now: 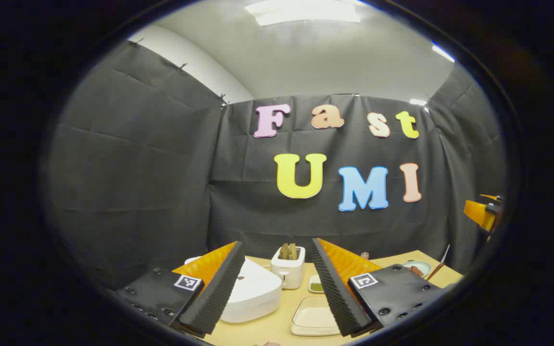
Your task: Close the left gripper, press the button to open the rice cooker; take a wooden spoon from the chopstick holder with the right hand, scoop a spoonful of rice and pour it into the rice cooker, then put the wooden spoon back into the chopstick holder.
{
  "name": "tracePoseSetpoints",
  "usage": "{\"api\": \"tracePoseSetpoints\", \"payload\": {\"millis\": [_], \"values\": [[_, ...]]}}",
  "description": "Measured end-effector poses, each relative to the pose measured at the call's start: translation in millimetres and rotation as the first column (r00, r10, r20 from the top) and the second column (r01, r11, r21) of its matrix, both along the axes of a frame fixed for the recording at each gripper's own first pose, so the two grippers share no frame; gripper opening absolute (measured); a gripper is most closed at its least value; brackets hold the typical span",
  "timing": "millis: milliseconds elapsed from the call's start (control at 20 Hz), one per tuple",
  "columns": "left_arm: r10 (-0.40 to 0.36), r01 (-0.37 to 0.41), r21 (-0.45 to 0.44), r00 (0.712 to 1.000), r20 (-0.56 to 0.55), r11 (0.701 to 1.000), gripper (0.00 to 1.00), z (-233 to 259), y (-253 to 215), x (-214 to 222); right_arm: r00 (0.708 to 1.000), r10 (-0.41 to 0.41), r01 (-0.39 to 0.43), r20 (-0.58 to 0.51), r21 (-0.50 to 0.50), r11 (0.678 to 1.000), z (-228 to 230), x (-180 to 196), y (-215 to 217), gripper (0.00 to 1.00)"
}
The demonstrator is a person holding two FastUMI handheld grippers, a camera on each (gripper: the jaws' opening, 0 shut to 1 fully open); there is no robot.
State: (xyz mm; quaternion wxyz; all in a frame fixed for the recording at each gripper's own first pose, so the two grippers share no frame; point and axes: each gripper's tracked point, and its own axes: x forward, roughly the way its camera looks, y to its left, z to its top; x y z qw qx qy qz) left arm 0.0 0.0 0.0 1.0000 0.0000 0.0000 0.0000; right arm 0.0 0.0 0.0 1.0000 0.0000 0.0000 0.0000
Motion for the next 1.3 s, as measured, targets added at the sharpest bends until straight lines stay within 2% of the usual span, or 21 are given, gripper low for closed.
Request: {"api": "tracePoseSetpoints", "payload": {"millis": [200, 250, 350, 900, 1150, 1200, 1250, 1300], "values": [[-0.016, 0.016, 0.015, 1.000, 0.006, 1.000, 0.96, 0.1, -4.3, 0.9, 0.999, -0.014, 0.015, 0.042, -0.016, 1.000, 12.3, -8.3, -8.6, 0.98], [-0.015, 0.015, 0.005, 1.000, 0.007, 1.000, 0.99, -0.2, -4.2, 2.3, 0.999, -0.011, 0.012, 0.039, -0.022, 1.000, 11.5, -9.4, -9.2, 0.93], [-0.019, 0.019, -0.012, 1.000, 0.005, 1.000, 0.96, -1.8, -5.5, 6.5, 0.999, -0.012, 0.014, 0.033, -0.038, 0.999, 9.7, -11.7, -12.1, 0.98], [-0.078, 0.078, 0.009, 0.997, 0.029, 0.997, 0.99, 3.4, -27.1, 13.7, 0.999, -0.035, 0.035, 0.027, -0.016, 0.999, 1.7, -15.7, -13.9, 0.98], [-0.109, 0.109, 0.007, 0.994, 0.004, 0.994, 0.96, -4.8, -32.9, 18.4, 0.999, -0.054, 0.054, 0.008, 0.000, 0.999, -5.9, -12.1, -19.3, 0.98], [-0.119, 0.119, 0.004, 0.993, -0.003, 0.993, 0.98, -6.5, -32.9, 19.5, 0.998, -0.057, 0.057, 0.005, 0.000, 0.998, -7.2, -12.1, -20.0, 0.93], [-0.134, 0.134, -0.003, 0.991, -0.007, 0.991, 0.95, -7.4, -35.2, 19.0, 0.998, -0.063, 0.063, 0.002, 0.001, 0.998, -8.5, -12.4, -20.9, 0.98], [-0.143, 0.143, -0.013, 0.990, -0.009, 0.990, 0.89, -7.4, -34.3, 19.4, 0.998, -0.067, 0.067, -0.001, 0.004, 0.998, -9.2, -12.3, -21.8, 0.98]]}}
